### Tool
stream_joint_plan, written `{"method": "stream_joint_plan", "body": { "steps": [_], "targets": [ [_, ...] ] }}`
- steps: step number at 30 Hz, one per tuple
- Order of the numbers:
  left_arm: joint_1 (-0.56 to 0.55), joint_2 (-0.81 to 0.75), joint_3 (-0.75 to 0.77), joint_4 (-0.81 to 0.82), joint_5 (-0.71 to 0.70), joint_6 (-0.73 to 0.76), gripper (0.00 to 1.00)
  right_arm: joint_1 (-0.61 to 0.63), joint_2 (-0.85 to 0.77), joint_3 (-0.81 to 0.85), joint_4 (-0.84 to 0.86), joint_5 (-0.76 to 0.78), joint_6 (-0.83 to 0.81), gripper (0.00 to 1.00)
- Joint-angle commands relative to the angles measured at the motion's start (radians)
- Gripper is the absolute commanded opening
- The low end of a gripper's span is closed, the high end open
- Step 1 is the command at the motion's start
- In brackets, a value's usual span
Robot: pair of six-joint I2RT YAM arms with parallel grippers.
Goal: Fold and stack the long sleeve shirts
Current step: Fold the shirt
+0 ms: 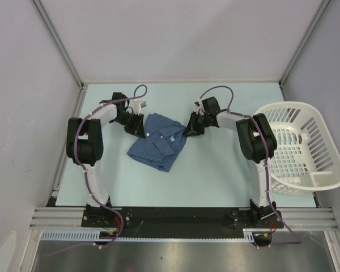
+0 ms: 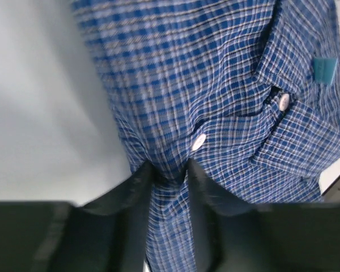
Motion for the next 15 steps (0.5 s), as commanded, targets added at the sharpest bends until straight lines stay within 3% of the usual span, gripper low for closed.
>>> {"method": "stream_joint_plan", "body": {
  "steps": [1,4,6,9,10,15],
  "targets": [
    [-0.006,-0.137,-0.216,0.049,0.178,-0.05,0.23,-0.004,0.116,0.208,-0.057,0.065,-0.198,0.2],
    [-0.046,-0.267,-0.444,0.086,0.251,-0.084,0.14,0.017,0.207,0.389,-0.107,0.025,-0.327,0.26],
    [-0.119,-0.368,-0.579,0.105,0.292,-0.124,0.13,0.034,0.259,0.478,-0.136,-0.024,-0.414,0.33],
    [-0.199,-0.429,-0.577,0.123,0.286,-0.158,0.3,0.044,0.282,0.603,-0.19,-0.112,-0.491,0.5],
    [-0.193,-0.447,-0.565,0.108,0.304,-0.161,0.41,0.042,0.278,0.644,-0.21,-0.15,-0.499,0.57],
    [-0.055,-0.475,-0.415,-0.01,0.305,-0.048,0.57,0.018,0.139,0.62,-0.406,-0.15,-0.565,0.7]
  ]
}}
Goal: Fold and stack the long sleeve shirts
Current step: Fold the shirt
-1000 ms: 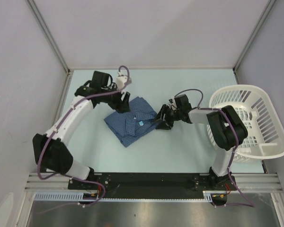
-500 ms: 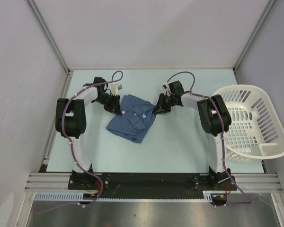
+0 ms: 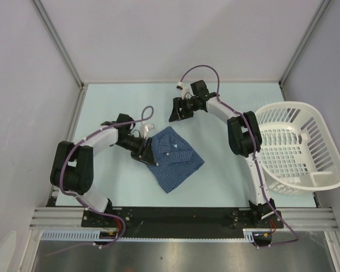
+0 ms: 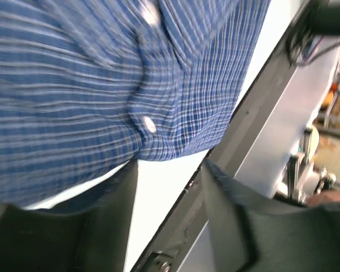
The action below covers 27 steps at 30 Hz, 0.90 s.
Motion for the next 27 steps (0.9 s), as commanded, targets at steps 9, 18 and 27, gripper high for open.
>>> {"method": "stream_joint_plan", "body": {
  "steps": [9,18,27],
  "targets": [
    [0.168,0.233,0.472,-0.139,-0.201,0.316,0.66,-0.032,-0.46,-0.457,-0.329,0.026,-0.189,0.77],
    [0.157,0.321,0.379,-0.162,-0.11,0.318,0.5,-0.016,-0.393,-0.542,-0.346,0.021,-0.244,0.49],
    [0.121,0.158,0.102,-0.15,-0.038,0.297,0.19,-0.016,-0.088,-0.131,-0.366,0.118,-0.37,0.0]
  ]
}}
